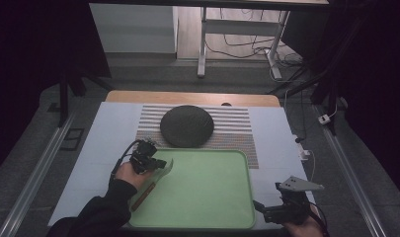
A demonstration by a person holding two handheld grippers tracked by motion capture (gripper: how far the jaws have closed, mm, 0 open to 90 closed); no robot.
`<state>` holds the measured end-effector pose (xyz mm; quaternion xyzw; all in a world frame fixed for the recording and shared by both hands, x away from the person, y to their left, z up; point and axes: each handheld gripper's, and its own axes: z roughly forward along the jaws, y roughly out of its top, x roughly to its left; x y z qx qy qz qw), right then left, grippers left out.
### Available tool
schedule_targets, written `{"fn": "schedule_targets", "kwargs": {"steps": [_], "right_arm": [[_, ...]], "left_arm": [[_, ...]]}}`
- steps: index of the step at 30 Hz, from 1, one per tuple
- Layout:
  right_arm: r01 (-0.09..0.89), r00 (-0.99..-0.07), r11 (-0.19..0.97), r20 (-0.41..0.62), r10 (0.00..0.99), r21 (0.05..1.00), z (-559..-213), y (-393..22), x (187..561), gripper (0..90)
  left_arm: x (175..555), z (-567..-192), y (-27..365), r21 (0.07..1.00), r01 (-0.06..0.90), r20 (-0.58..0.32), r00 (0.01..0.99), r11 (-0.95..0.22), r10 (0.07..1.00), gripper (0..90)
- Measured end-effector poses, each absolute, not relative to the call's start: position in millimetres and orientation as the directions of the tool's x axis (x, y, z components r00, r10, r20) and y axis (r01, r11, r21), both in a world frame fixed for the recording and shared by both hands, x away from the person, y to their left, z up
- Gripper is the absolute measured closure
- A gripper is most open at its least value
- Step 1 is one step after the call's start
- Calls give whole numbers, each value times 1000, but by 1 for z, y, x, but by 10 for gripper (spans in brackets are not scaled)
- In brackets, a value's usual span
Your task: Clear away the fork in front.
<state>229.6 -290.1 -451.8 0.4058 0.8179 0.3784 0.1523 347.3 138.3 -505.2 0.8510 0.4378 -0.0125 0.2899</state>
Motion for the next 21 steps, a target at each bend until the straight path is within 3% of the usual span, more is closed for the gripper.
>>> {"fn": "schedule_targets", "kwargs": {"steps": [15, 21], "right_arm": [[553, -622, 376, 68, 780, 743, -452, -291, 230, 3], [554, -621, 370, 75, 780, 746, -452, -292, 230, 3]], "left_arm": [[334, -498, 112, 500, 709, -308, 683, -498, 662, 885], [328, -509, 98, 467, 690, -327, 716, -553, 617, 885]]}}
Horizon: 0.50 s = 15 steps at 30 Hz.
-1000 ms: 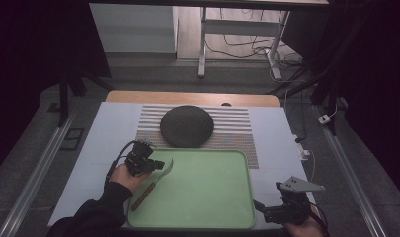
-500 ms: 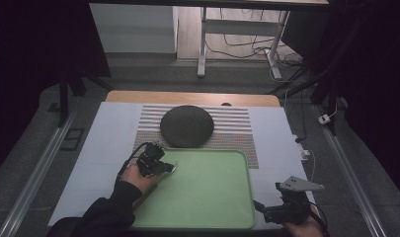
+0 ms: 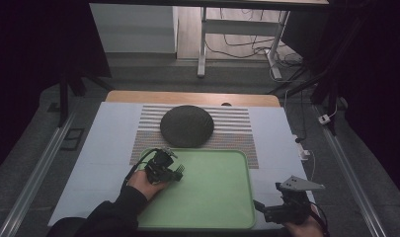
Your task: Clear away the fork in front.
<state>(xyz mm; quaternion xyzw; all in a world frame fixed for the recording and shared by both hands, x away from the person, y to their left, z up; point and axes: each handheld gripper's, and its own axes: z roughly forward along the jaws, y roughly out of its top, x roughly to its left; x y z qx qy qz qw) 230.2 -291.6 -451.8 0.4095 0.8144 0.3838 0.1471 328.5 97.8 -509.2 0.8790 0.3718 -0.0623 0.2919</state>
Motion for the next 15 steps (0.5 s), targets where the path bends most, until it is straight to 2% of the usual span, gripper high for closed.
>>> {"fn": "schedule_targets", "kwargs": {"steps": [5, 7, 15], "right_arm": [[555, -621, 369, 76, 780, 746, -452, -292, 230, 3], [556, -622, 371, 76, 779, 744, -452, -292, 230, 3], [560, -620, 369, 80, 780, 742, -452, -292, 231, 3]], "left_arm": [[329, -518, 95, 449, 693, -318, 714, -564, 624, 885], [331, -517, 98, 452, 692, -288, 710, -563, 642, 885], [343, -517, 129, 434, 755, -271, 630, -492, 728, 884]]}}
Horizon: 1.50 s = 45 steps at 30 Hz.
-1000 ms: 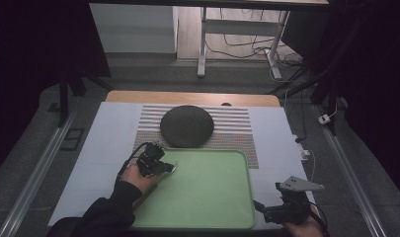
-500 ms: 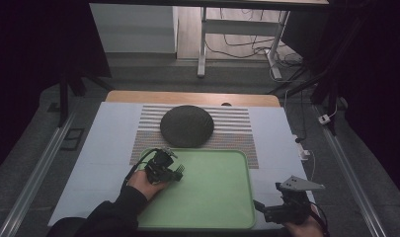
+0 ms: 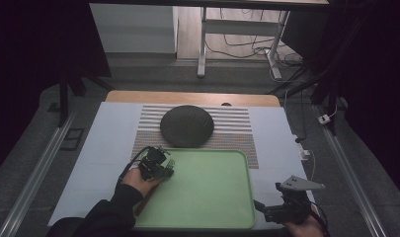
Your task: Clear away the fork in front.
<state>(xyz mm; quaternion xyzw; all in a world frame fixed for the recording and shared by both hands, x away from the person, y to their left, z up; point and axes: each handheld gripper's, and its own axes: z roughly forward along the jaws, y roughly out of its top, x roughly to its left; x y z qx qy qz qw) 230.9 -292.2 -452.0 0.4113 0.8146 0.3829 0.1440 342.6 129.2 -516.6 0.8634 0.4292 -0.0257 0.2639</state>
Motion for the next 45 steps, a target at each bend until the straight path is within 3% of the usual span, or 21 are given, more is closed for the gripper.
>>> {"fn": "schedule_targets", "kwargs": {"steps": [21, 26, 30, 45], "right_arm": [[562, -623, 369, 84, 778, 740, -452, -292, 231, 3], [562, -624, 367, 88, 777, 741, -452, -292, 231, 3], [561, -624, 370, 85, 776, 741, -452, -292, 231, 3], [565, -626, 371, 89, 775, 737, -452, -291, 231, 3]], "left_arm": [[354, -517, 170, 433, 806, -266, 542, -404, 797, 859], [353, -515, 171, 452, 802, -283, 545, -391, 789, 765], [351, -511, 171, 483, 783, -294, 567, -392, 770, 640], [334, -487, 172, 609, 664, -257, 682, -433, 685, 265]]}}
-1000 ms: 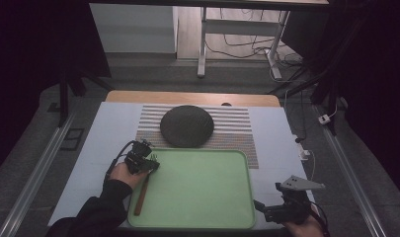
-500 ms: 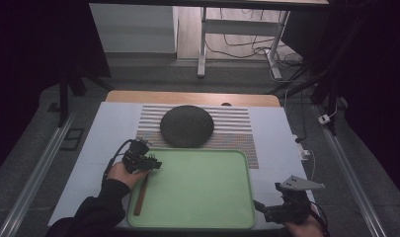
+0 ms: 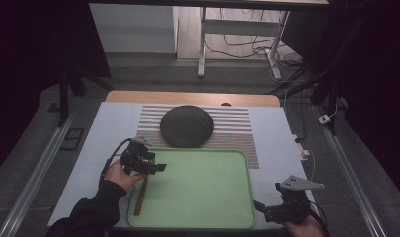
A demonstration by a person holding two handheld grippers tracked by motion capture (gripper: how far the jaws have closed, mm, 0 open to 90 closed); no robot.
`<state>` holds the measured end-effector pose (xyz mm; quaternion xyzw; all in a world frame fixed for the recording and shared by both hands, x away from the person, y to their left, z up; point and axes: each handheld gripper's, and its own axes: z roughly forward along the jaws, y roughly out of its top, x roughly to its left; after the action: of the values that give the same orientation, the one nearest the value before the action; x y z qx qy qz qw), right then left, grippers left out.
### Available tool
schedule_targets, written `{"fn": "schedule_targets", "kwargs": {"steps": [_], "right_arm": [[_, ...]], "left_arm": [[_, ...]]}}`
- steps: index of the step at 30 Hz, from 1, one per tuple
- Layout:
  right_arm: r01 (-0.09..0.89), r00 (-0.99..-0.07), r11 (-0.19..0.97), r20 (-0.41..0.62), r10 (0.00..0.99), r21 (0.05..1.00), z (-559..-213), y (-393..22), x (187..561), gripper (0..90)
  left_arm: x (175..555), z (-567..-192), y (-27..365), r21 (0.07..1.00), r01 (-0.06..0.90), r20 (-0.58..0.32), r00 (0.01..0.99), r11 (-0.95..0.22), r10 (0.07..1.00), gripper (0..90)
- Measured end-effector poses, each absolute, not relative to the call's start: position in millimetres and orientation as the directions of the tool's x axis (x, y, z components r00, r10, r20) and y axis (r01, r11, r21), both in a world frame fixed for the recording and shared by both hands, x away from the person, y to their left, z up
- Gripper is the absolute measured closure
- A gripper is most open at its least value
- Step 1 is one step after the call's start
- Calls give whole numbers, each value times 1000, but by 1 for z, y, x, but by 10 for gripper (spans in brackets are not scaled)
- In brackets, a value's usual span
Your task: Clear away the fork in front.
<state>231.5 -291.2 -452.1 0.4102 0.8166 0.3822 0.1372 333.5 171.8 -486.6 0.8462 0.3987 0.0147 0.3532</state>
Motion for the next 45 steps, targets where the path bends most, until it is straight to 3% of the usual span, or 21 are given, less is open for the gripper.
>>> {"fn": "schedule_targets", "kwargs": {"steps": [11, 18, 29, 45], "right_arm": [[563, -630, 381, 83, 772, 734, -452, -290, 231, 4], [563, -630, 381, 82, 772, 734, -452, -290, 231, 4], [564, -626, 370, 90, 775, 738, -452, -292, 231, 3], [576, -612, 357, 98, 784, 735, -452, -292, 232, 2]], "left_arm": [[304, -468, 187, 655, 643, -273, 692, -398, 668, 139], [276, -463, 210, 687, 647, -314, 675, -330, 668, 104], [227, -463, 255, 745, 622, -303, 638, -242, 708, 22], [195, -475, 280, 683, 688, -277, 557, -247, 783, 7]]}}
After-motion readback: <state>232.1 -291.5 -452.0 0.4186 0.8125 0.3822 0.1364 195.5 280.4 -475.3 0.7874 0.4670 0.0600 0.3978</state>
